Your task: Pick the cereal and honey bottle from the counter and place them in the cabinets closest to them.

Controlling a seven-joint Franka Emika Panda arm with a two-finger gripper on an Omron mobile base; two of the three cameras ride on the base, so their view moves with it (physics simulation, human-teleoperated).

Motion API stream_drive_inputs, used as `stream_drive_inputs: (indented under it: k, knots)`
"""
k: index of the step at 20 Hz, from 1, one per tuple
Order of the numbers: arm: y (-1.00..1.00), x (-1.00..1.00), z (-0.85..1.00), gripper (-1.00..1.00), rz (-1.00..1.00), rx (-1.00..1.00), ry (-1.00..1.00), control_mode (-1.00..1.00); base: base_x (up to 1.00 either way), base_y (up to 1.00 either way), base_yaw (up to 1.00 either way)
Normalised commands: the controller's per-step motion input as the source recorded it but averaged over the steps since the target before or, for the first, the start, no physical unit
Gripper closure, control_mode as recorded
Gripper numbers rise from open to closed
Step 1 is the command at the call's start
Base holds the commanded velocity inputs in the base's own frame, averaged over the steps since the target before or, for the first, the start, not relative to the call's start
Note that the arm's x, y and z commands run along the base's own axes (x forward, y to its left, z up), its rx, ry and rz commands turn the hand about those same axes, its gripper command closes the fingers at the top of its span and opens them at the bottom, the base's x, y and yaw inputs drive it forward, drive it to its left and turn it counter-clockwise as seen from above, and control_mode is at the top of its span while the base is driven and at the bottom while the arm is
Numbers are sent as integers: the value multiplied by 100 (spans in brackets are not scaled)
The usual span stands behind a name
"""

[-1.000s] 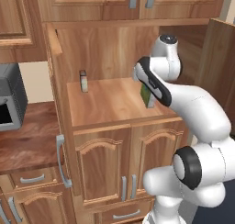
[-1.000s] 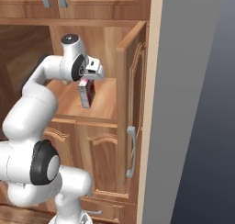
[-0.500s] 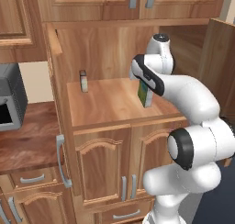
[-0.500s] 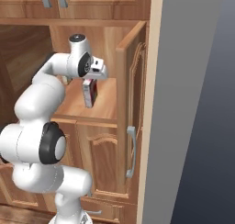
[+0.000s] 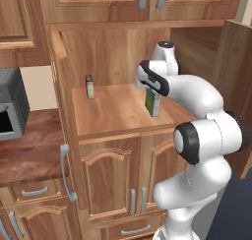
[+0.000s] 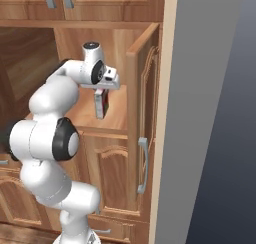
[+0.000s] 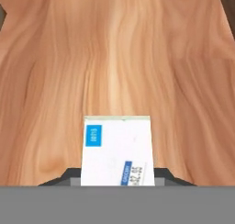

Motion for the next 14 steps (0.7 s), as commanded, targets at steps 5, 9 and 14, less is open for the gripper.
stream_drive_inputs:
  k: [5, 9, 14]
  knots:
    - [1, 36, -24, 100, 1, 0, 6, -100, 0, 0, 0]
    - [2, 38, -29, 100, 1, 0, 5, -100, 0, 0, 0]
    - [3, 39, -33, 100, 1, 0, 5, -100, 0, 0, 0]
